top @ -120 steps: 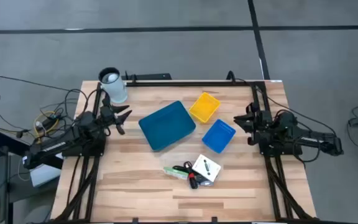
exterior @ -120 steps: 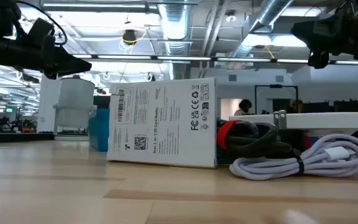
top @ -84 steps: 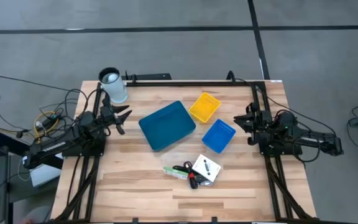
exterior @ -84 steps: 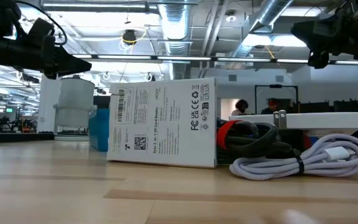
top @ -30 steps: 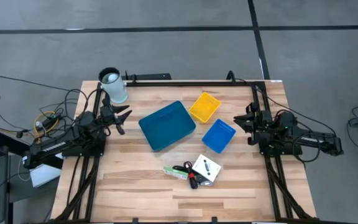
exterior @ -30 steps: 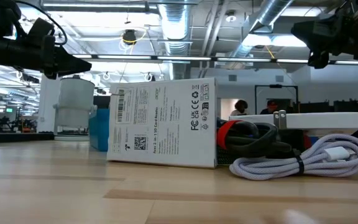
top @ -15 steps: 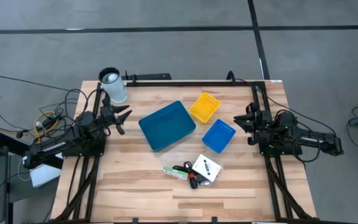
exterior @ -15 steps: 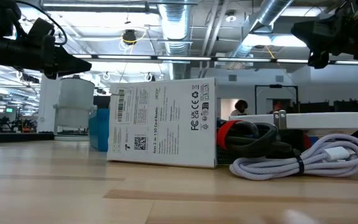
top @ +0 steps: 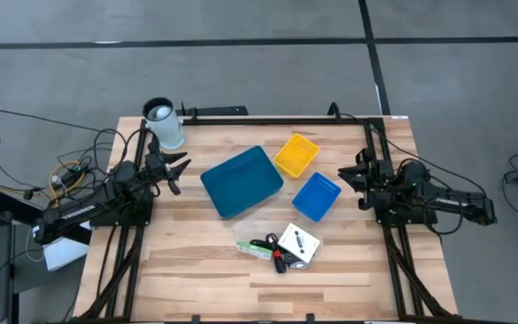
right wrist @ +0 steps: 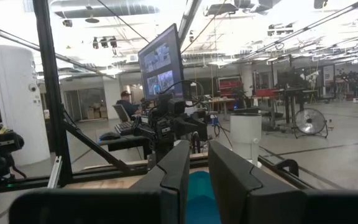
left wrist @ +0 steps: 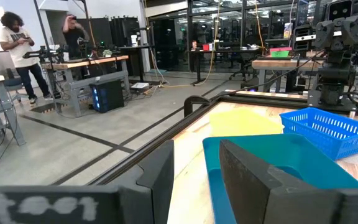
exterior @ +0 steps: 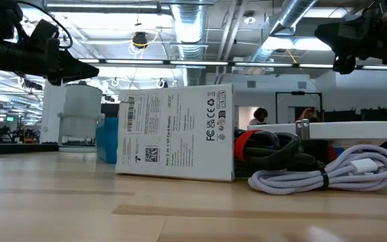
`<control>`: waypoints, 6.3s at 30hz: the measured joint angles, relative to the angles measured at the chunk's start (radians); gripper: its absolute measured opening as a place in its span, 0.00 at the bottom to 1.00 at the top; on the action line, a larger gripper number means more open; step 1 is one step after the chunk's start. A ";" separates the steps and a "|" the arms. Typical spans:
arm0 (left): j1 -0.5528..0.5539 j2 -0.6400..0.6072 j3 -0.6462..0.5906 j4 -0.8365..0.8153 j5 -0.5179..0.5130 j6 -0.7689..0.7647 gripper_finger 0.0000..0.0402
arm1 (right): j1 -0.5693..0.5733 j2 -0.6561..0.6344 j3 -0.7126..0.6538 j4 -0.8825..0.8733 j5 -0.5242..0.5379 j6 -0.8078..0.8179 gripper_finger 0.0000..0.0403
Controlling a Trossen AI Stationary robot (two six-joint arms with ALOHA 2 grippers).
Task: Pick and place items into bin
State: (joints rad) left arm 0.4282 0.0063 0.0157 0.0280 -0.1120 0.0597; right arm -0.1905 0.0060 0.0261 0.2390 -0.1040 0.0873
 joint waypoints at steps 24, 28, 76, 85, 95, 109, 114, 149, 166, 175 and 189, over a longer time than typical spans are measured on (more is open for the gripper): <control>0.000 0.000 0.000 0.000 0.000 0.000 0.30 | 0.000 0.000 0.000 0.000 0.000 0.000 0.14; 0.000 0.000 0.000 0.000 0.000 0.000 0.30 | 0.000 0.000 0.000 0.000 0.000 0.000 0.14; 0.000 0.000 0.000 0.000 0.000 0.000 0.30 | 0.000 0.000 0.000 0.000 0.000 0.000 0.14; 0.000 0.000 0.000 0.000 0.000 0.000 0.30 | 0.000 0.000 0.000 0.000 0.000 0.000 0.14; 0.000 0.000 0.000 0.000 0.000 0.000 0.30 | 0.000 0.000 0.000 0.000 0.000 0.000 0.14; 0.000 0.000 0.000 0.000 0.000 0.000 0.30 | 0.009 0.000 0.000 0.055 0.027 0.063 0.14; 0.000 0.000 0.000 0.000 0.000 0.000 0.30 | 0.004 0.000 0.000 0.227 0.036 0.062 0.14; 0.000 0.000 0.000 0.000 0.000 0.000 0.30 | 0.007 0.296 0.569 -0.217 -0.232 -0.495 0.14; 0.000 0.000 0.000 0.000 0.000 0.000 0.30 | 0.007 0.336 0.620 -0.797 -0.259 0.064 0.14; 0.000 0.000 0.000 0.000 0.000 0.000 0.30 | 0.088 0.328 0.554 -0.948 -0.265 0.287 0.14; 0.000 0.000 0.000 0.000 0.000 0.000 0.30 | 0.385 0.320 0.337 -0.712 -0.095 0.697 0.11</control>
State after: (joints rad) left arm 0.4278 0.0067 0.0155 0.0280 -0.1119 0.0597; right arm 0.1942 0.3262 0.3635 -0.4731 -0.1994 0.7838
